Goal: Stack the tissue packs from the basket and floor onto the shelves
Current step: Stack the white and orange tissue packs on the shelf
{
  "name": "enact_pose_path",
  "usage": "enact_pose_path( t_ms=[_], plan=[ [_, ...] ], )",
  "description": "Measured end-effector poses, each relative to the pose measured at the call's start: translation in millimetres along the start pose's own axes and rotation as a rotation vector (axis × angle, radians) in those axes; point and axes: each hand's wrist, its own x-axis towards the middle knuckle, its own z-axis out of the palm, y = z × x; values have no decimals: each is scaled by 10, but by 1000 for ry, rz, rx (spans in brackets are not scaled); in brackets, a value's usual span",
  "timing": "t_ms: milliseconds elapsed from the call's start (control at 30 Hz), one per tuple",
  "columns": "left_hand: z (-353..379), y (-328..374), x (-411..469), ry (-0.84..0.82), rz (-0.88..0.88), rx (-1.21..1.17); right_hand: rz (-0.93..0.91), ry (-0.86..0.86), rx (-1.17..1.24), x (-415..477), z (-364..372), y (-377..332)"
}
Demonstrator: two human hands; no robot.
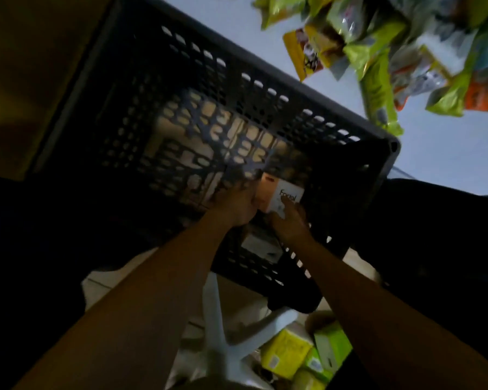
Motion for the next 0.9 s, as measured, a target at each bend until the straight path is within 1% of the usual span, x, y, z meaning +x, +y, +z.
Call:
enact_pose_path(
  t_ms=[67, 167, 267, 367, 433, 567, 700, 800, 900],
  plan=[
    [141, -46, 191, -49, -11, -6, 84, 6, 43, 186, 29, 23],
    [274, -62, 418, -59, -25, 36, 162, 36, 47, 444, 81, 130],
    [327, -67, 558, -108, -80, -41, 204, 22, 56, 555, 139, 195],
    [353, -49, 585, -133, -127, -125, 225, 58, 138, 625, 187, 237],
    [388, -91, 617, -93, -146, -238, 230, 80, 222, 628, 187, 204],
    [251, -93, 553, 7, -202, -598, 241, 56, 371, 560, 134, 62],
    [-99, 10, 272, 113, -279, -948, 143, 15, 352, 344, 51, -164],
    [-390, 75, -96, 203, -288, -910, 11, 0, 282, 15, -60, -467],
    [-704, 209, -609, 317, -259, -942, -153, -16, 257, -412, -189, -753]
  ],
)
